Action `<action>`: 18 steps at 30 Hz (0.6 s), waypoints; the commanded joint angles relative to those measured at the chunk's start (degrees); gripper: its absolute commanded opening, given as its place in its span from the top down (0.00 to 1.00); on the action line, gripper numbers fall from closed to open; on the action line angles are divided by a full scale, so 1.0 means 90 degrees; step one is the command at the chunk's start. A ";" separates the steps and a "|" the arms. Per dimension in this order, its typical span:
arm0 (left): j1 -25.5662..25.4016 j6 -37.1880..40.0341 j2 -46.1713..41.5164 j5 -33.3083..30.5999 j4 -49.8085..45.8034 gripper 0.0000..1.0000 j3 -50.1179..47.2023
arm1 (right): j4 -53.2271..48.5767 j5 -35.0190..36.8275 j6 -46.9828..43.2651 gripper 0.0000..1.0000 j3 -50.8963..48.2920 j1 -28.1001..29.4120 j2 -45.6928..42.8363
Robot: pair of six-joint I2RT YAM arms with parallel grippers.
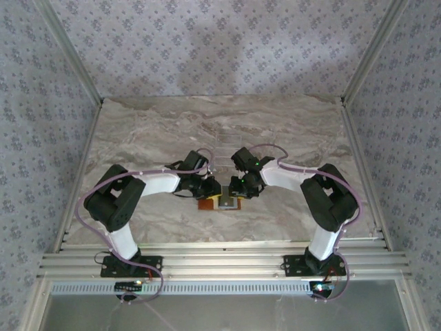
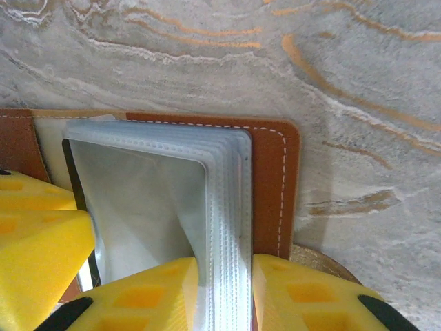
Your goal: Take the credit cards out of the card holder
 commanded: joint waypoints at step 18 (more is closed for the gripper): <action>-0.0054 0.0366 -0.0470 -0.0500 -0.0859 0.89 0.0152 | -0.0124 -0.0040 -0.0012 0.66 -0.0064 0.0033 0.0145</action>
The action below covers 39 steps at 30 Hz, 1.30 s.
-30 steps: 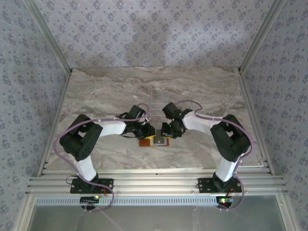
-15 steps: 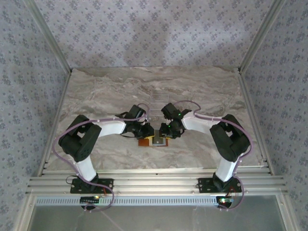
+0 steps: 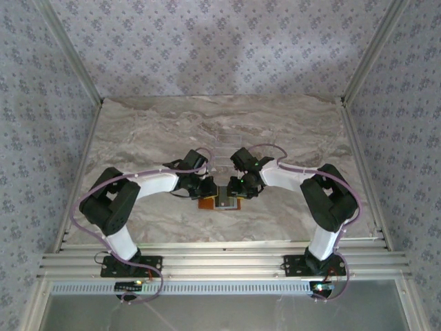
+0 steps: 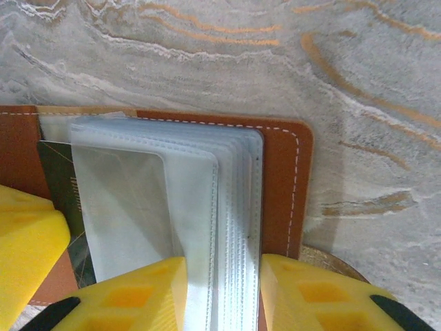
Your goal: Take the credit cards out of the card holder
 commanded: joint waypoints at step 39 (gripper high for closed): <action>0.0666 -0.0206 -0.0393 0.0889 0.0866 0.91 -0.0727 | -0.0194 0.0049 0.0053 0.69 -0.0118 -0.0019 0.0165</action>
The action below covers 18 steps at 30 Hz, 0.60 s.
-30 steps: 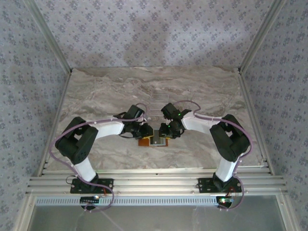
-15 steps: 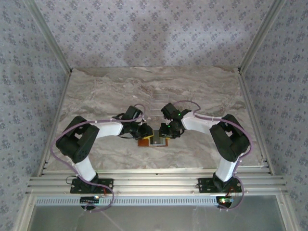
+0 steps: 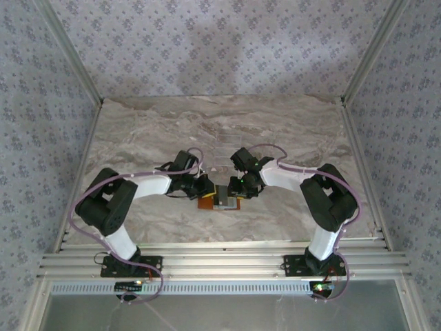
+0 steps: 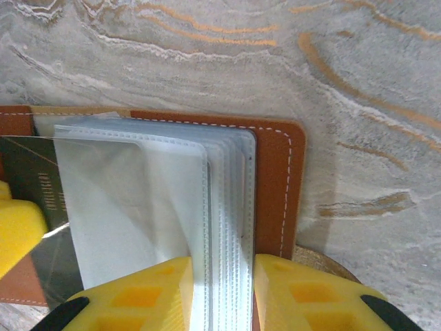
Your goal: Take the credit cards out of the card holder
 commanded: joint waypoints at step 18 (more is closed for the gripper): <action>0.0557 0.1617 -0.1244 -0.0363 -0.1973 0.95 0.0529 | -0.0324 0.0078 0.0015 0.72 -0.0014 -0.0015 -0.0125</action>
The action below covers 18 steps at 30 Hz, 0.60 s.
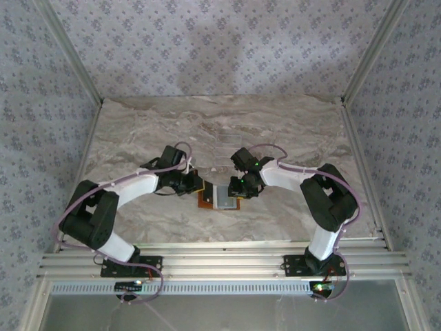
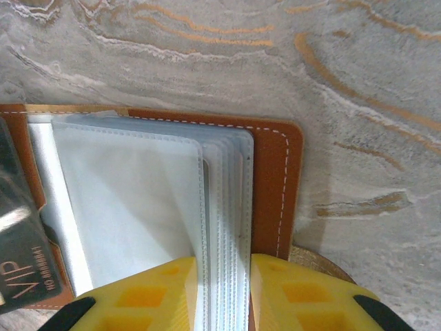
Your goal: Take the credit cards out of the card holder
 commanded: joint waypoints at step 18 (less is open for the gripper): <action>-0.0129 0.4915 0.0779 -0.1255 -0.3211 1.00 0.3763 | -0.1500 0.0333 -0.0347 0.67 0.0716 -0.0418 -0.1454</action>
